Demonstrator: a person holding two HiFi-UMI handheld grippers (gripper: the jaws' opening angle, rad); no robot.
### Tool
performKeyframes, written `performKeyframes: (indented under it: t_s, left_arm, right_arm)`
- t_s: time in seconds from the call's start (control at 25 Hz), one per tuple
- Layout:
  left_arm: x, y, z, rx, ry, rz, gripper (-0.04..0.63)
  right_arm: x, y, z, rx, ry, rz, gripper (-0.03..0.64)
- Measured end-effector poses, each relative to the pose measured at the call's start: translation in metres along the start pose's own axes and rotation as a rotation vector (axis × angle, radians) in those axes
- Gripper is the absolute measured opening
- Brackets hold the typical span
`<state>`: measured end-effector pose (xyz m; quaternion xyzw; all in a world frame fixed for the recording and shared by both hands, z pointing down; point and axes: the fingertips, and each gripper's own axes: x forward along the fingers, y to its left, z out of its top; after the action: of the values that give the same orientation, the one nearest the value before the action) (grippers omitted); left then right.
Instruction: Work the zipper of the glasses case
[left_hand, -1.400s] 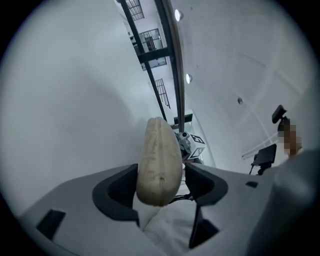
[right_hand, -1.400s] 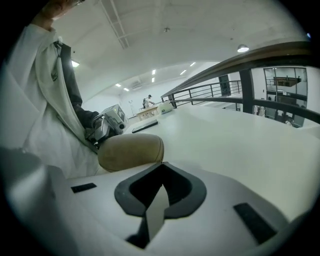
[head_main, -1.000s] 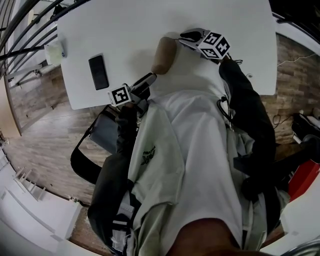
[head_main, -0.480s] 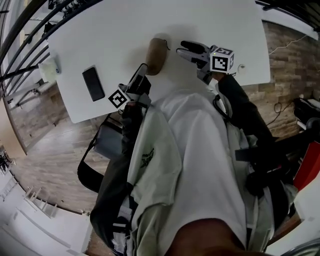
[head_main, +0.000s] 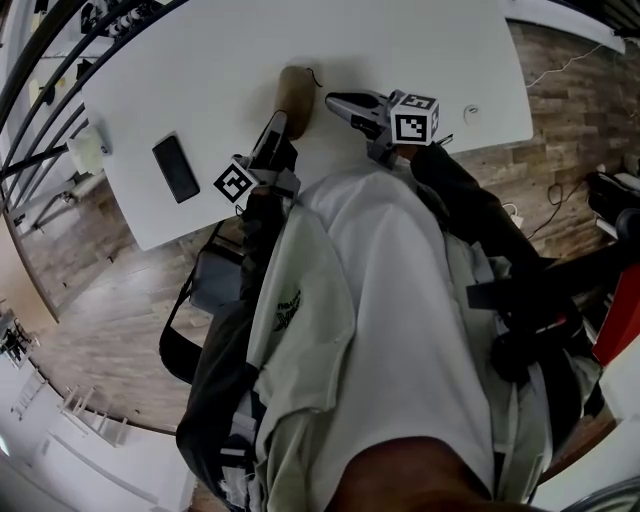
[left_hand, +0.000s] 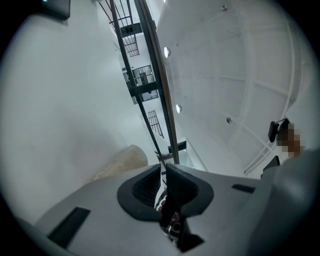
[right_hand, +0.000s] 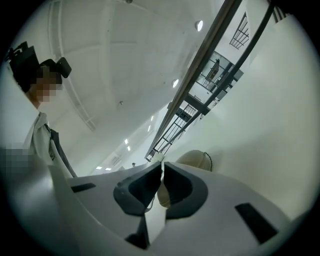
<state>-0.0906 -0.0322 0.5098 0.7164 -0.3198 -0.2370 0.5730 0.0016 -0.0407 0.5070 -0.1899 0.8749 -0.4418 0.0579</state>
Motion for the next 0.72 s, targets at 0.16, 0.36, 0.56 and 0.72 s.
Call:
performKeyframes:
  t_s: [0.16,0.36,0.56,0.72]
  left_arm:
    - [-0.003,0.005,0.002,0.005,-0.004,0.006,0.016]
    - [0.001,0.003,-0.001,0.012,0.007,0.000,0.006]
    - [0.001,0.007,-0.004,-0.010,0.020,0.018,0.006]
    - [0.003,0.005,-0.003,-0.002,0.018,0.004,0.008]
  right_arm:
    - [0.005,0.000,-0.011,-0.017,0.019,-0.016,0.001]
    - [0.009,0.002,-0.011,-0.039,0.021,-0.022,-0.003]
    - [0.008,-0.001,-0.015,-0.043,0.036,-0.044,-0.003]
    - [0.008,-0.002,-0.018,-0.048,0.056,-0.047,-0.003]
